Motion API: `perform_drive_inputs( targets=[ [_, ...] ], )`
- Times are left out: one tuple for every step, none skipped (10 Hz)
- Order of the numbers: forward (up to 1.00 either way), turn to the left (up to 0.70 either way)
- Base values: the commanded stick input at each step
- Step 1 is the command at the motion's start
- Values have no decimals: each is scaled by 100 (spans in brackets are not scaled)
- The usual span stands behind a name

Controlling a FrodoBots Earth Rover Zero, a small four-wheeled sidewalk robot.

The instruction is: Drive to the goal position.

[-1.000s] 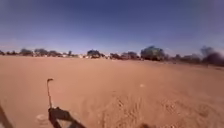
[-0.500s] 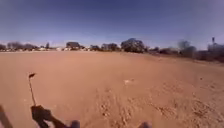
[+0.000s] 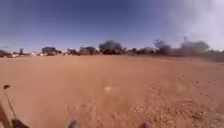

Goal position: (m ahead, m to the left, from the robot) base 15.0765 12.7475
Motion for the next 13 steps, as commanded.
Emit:
perform_drive_inputs(
  targets=[
    [70,-27],
    [70,-27],
    [70,-27],
    [70,-6],
    [70,0],
    [70,0],
    [70,0],
    [70,0],
    [70,0],
    [70,0],
    [70,0],
    [70,0],
    [70,0]
  ],
)
